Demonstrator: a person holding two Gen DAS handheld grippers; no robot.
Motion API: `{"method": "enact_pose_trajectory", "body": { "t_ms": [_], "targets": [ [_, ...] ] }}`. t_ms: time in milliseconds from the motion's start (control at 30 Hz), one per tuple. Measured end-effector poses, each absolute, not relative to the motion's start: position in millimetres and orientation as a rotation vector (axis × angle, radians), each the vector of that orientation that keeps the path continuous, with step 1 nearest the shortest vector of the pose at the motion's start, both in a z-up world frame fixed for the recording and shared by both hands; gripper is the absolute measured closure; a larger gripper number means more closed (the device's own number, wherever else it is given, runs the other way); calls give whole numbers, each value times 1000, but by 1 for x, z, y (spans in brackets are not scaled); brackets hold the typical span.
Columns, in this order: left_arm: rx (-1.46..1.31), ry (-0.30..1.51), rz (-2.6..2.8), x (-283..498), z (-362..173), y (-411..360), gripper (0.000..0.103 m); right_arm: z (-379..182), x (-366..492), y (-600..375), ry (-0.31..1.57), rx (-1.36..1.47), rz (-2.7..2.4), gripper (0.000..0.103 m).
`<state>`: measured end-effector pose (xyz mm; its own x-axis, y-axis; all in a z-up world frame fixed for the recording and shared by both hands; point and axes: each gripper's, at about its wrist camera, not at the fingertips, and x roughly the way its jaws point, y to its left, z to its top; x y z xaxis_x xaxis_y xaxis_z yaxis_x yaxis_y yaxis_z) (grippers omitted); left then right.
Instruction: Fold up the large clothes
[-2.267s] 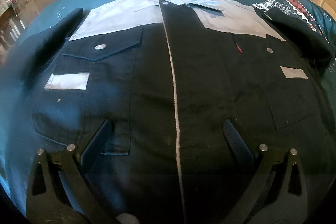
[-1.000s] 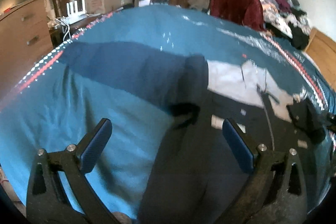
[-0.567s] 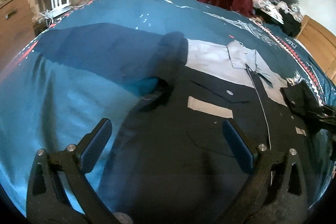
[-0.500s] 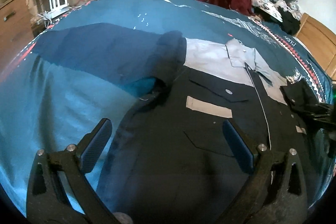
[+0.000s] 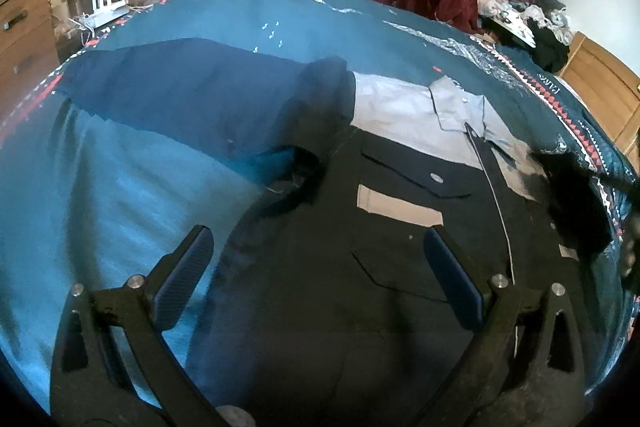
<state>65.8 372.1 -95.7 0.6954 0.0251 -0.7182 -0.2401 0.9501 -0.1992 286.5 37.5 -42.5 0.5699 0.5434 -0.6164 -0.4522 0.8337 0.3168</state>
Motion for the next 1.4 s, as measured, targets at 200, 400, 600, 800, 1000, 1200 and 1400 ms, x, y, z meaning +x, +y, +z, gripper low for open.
{"method": "enact_pose_trajectory", "body": {
  "t_ms": [200, 400, 600, 800, 1000, 1200, 1400],
  "targets": [
    [-283, 780, 166, 59, -87, 385, 0, -7, 300, 173, 709, 196, 838, 91],
    [-292, 803, 201, 51, -96, 406, 0, -79, 319, 252, 904, 122, 894, 87],
    [-295, 819, 195, 51, -103, 408, 0, -103, 298, 214, 935, 73, 805, 78],
    [-317, 822, 202, 46, -106, 416, 0, -92, 271, 27, 822, 197, 395, 50],
    [-311, 825, 223, 46, -104, 413, 0, -151, 279, -79, 1026, 338, 206, 50],
    [-363, 825, 247, 39, -101, 425, 0, -177, 277, -115, 1021, 584, 316, 97],
    [-435, 801, 335, 29, -95, 467, 0, -205, 273, -137, 1030, 648, 314, 100]
  ]
}}
